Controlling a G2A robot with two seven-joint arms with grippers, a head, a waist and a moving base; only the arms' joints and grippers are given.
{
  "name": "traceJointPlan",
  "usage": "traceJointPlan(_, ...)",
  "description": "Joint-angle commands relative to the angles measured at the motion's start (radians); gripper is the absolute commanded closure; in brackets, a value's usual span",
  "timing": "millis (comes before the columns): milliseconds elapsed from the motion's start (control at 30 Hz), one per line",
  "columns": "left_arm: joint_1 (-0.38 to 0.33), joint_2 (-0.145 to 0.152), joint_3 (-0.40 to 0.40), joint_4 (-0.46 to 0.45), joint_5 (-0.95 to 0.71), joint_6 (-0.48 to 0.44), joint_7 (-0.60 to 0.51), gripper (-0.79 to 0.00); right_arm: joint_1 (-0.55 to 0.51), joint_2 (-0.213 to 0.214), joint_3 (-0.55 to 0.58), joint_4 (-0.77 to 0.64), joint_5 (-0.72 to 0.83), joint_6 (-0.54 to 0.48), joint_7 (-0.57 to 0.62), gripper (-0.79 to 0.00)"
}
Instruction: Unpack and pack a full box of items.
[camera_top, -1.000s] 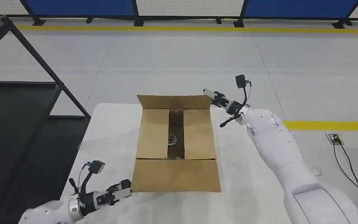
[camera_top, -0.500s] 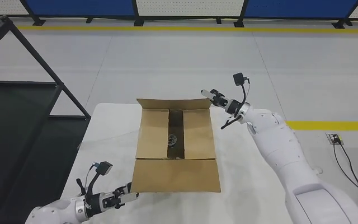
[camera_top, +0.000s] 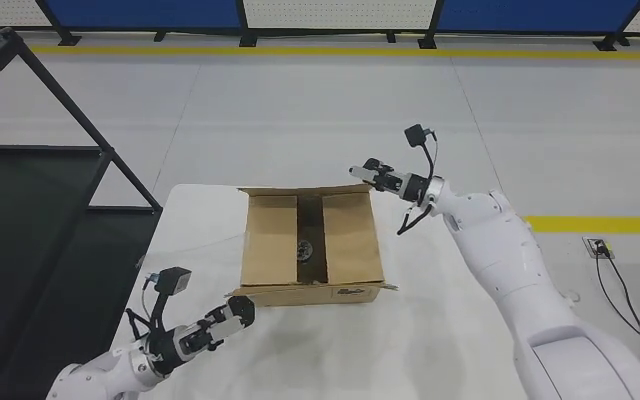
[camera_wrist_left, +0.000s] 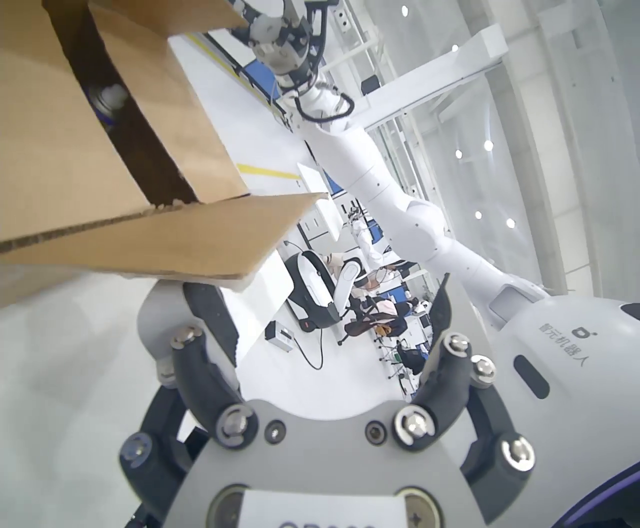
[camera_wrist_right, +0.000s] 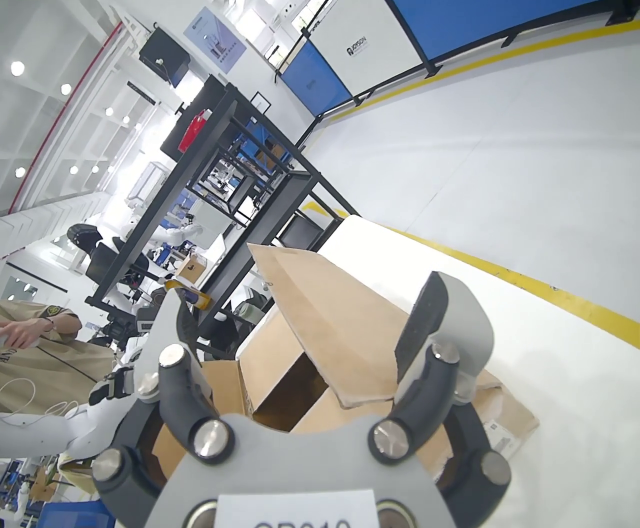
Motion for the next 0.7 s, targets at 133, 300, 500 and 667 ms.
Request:
traceJointPlan(133,-0.024,-0.009,0.040,-0.040,0.099,0.024,0.184,-0.785,-0.005,0.009,0.005,-0.046,0.042,0.056,0.117,-0.785)
traceJointPlan(300,-0.060,-0.018,0.090,-0.048,0.162,0.076,0.309,-0.785,-0.003,0.010,0.002,-0.053,0.054,0.121,0.175,-0.785)
traceJointPlan(500,-0.083,-0.026,0.125,-0.034,0.207,0.092,0.402,-0.785,-0.003,0.010,0.002,-0.053,0.054,0.121,0.175,-0.785)
traceJointPlan(667,-0.110,-0.032,0.158,-0.011,0.264,0.106,0.467,-0.785,-0.038,0.014,0.005,-0.126,0.070,0.173,0.176,-0.785)
